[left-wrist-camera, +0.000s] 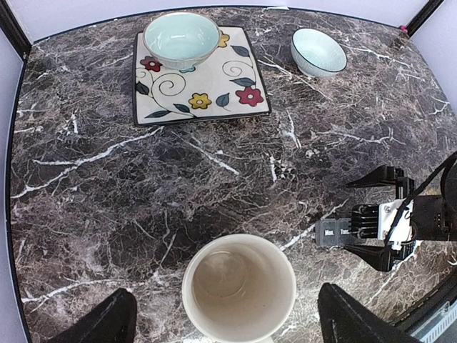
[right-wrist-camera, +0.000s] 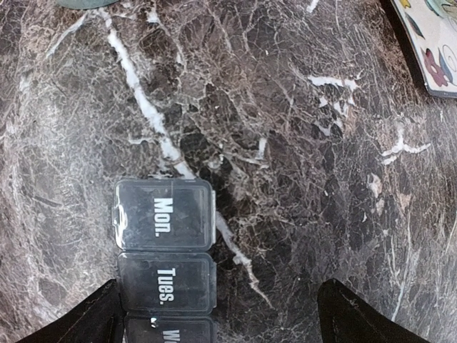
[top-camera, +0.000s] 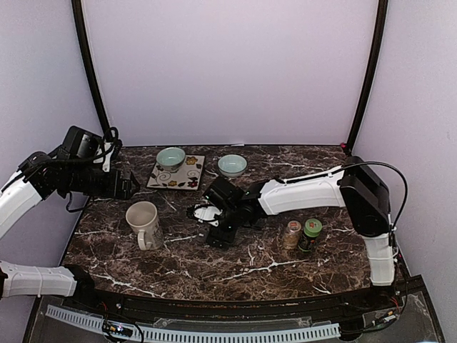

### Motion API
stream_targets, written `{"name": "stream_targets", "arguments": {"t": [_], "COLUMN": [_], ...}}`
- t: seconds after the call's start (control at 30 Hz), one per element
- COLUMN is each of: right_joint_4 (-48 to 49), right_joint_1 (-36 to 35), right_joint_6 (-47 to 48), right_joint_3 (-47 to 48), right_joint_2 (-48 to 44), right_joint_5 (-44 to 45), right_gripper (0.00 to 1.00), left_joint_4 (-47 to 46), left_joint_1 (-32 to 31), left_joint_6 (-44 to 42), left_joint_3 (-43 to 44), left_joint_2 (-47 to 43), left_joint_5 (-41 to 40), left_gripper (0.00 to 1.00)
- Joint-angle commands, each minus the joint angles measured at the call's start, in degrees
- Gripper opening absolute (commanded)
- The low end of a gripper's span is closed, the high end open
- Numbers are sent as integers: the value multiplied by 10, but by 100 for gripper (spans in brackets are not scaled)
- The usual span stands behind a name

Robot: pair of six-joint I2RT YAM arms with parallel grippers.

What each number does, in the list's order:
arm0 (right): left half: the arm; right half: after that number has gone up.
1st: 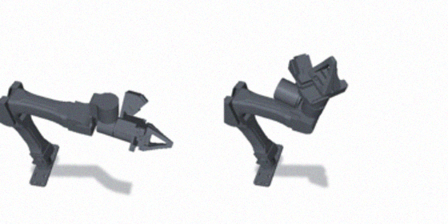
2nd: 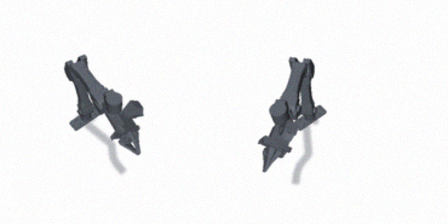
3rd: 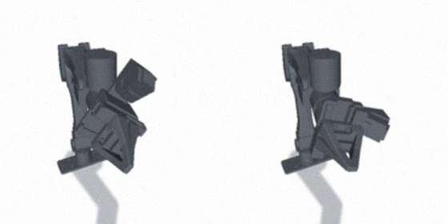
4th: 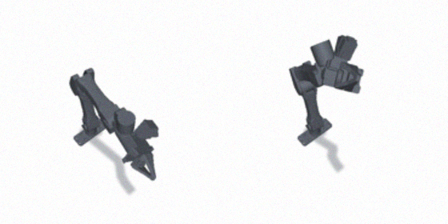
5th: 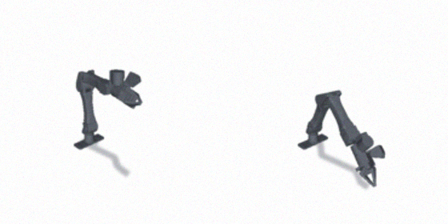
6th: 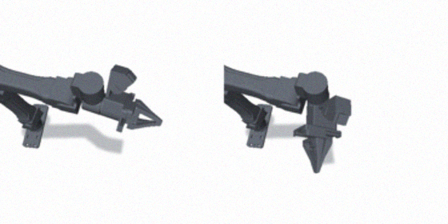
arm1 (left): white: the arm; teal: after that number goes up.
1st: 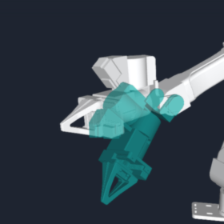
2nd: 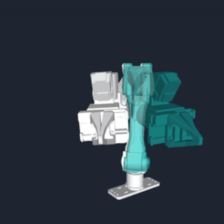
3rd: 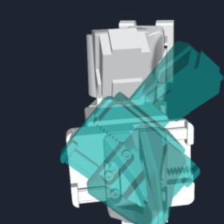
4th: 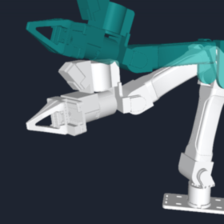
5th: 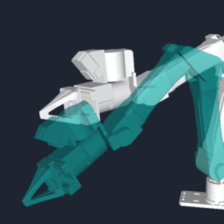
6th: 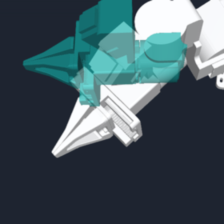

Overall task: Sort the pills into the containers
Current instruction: Pick up the pill container from the center of the board.

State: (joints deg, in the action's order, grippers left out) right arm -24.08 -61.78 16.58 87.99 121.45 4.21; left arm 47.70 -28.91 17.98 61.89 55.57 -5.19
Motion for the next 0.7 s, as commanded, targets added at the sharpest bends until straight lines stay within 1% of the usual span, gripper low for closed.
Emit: {"name": "stream_targets", "arguments": {"t": [0.0,0.33,0.4,0.43,0.57,0.67], "right_joint_4": [-3,-22,-23,-24,-33,-32], "right_joint_1": [9,19,20,21,27,30], "right_joint_6": [12,19,19,19,18,10], "right_joint_3": [16,27,27,27,29,24], "right_joint_2": [12,27,27,27,25,14], "right_joint_5": [-19,-55,-58,-60,-79,-93], "right_gripper": [93,82,79,76,60,51], "left_joint_4": [-9,-16,-19,-19,-27,-40], "left_joint_1": [-3,-4,-4,-4,-3,-4], "left_joint_6": [-10,-8,-9,-10,-11,-12], "left_joint_3": [15,19,20,21,20,15], "left_joint_2": [-2,5,8,10,18,21], "left_joint_5": [6,10,11,12,17,30], "left_gripper": [91,91,91,91,91,91]}}
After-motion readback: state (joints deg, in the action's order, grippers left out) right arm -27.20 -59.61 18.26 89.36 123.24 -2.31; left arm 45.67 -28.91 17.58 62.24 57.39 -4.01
